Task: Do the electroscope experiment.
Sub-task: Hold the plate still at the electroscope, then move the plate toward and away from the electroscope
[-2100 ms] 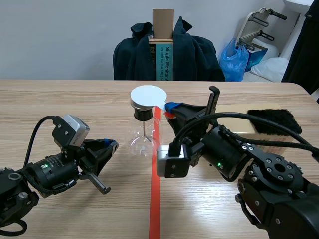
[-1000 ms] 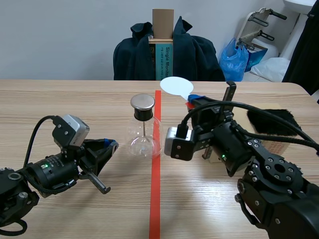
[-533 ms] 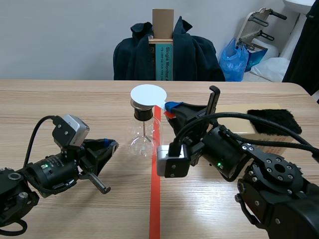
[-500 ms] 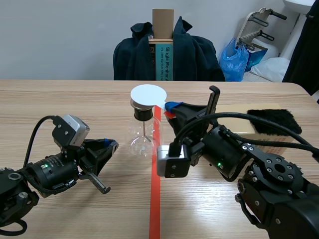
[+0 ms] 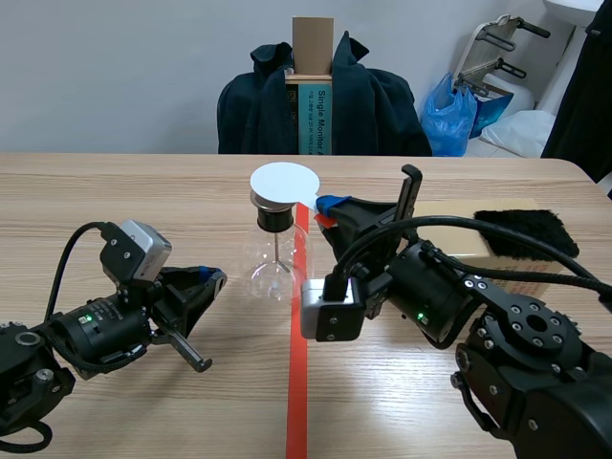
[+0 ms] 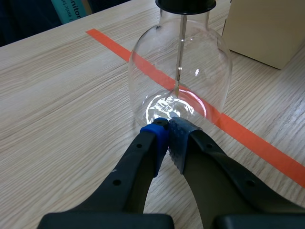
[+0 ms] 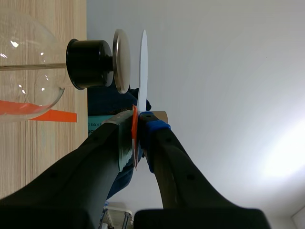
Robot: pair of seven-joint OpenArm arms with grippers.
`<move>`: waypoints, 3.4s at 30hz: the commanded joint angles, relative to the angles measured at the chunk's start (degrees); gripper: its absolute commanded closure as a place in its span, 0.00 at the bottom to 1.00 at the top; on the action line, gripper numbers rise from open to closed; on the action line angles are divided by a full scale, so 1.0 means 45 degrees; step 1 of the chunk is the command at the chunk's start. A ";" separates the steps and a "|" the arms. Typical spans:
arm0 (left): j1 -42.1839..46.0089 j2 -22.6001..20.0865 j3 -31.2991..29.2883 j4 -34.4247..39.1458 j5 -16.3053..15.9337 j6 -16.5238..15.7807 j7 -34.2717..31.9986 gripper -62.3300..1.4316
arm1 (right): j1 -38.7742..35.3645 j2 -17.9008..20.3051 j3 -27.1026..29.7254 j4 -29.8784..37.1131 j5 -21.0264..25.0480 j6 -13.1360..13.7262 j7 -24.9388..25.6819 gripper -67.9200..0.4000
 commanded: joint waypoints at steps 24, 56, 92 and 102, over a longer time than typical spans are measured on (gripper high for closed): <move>-0.0063 0.0029 -0.0049 0.0262 -0.0117 0.0015 -0.0180 0.93 | 0.0219 0.0024 0.0083 0.0214 0.0058 -0.0102 0.0097 0.98; -0.0063 0.0029 -0.0049 0.0262 -0.0121 0.0015 -0.0180 0.93 | 0.0219 0.0024 0.0083 0.0214 0.0058 -0.0393 -0.0651 0.98; -0.0063 0.0024 -0.0049 0.0262 -0.0121 0.0311 -0.0189 0.93 | 0.0214 0.0024 0.0083 0.0214 0.0058 -0.0384 -0.1802 0.98; -0.0063 0.0024 -0.0049 0.0262 -0.0121 0.0311 -0.0189 0.93 | 0.0214 0.0024 0.0083 0.0214 0.0058 -0.0384 0.0296 0.98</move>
